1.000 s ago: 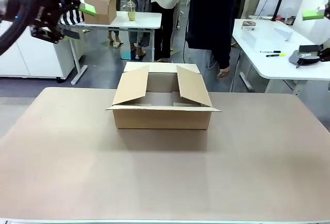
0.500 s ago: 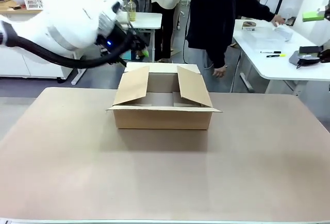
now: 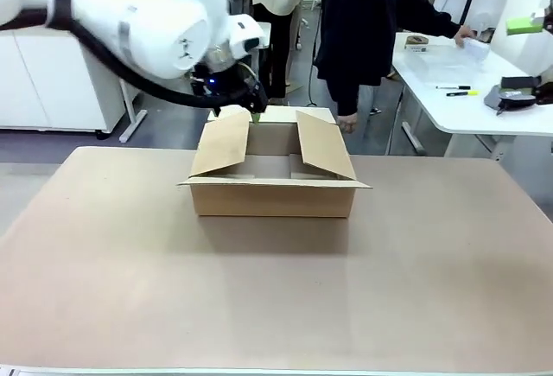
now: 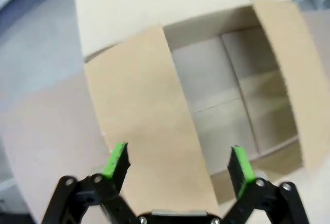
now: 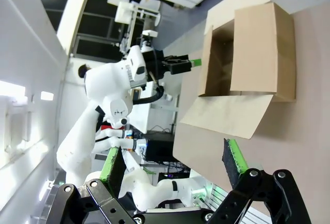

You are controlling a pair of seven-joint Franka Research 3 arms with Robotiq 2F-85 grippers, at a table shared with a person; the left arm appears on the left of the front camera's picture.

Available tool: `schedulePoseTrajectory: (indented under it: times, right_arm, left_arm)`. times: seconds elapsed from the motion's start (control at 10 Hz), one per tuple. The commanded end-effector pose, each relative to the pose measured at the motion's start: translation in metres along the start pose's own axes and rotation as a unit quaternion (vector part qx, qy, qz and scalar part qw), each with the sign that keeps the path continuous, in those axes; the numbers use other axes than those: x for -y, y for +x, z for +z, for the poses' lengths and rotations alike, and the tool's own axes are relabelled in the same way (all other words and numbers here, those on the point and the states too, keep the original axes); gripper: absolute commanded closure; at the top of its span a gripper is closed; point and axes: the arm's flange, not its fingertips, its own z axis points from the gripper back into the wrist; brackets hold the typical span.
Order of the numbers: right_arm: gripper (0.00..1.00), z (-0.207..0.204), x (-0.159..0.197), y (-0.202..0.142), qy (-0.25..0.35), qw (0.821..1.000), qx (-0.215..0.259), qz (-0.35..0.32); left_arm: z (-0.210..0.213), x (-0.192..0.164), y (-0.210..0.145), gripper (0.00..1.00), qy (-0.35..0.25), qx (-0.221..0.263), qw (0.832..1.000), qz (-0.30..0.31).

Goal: Pack the gift set into the box.
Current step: Place both hands on the side flaps of the Package Box and spread them outward.

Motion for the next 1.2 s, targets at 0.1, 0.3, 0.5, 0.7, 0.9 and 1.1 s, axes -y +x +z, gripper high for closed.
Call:
schedulePoseTrajectory:
  times: [0.1,0.3,0.5,0.7,0.9,1.1]
  right_arm:
    - [0.00,-0.004,0.000,0.003,0.009,1.000,0.004,0.014]
    - [0.00,-0.004,0.000,0.003,0.009,1.000,0.004,0.014]
    - [0.00,-0.004,0.000,0.003,0.009,1.000,0.004,0.014]
    - [0.00,-0.004,0.000,0.003,0.009,1.000,0.004,0.014]
    - [0.00,-0.004,0.000,0.003,0.009,1.000,0.004,0.014]
    - [0.00,-0.004,0.000,0.003,0.009,1.000,0.004,0.014]
  left_arm:
    - [-0.025,0.028,0.016,0.00,0.037,-0.023,0.999,-0.026]
    - [-0.037,0.027,0.015,0.00,0.070,-0.035,0.997,-0.013]
    - [-0.045,0.017,0.007,0.00,0.114,-0.040,0.993,-0.007]
    - [-0.049,0.011,0.002,0.00,0.159,-0.036,0.987,-0.008]
    - [-0.043,0.007,0.003,0.00,0.164,-0.029,0.986,0.000]
    - [-0.032,0.003,0.006,0.00,0.167,-0.019,0.986,0.008]
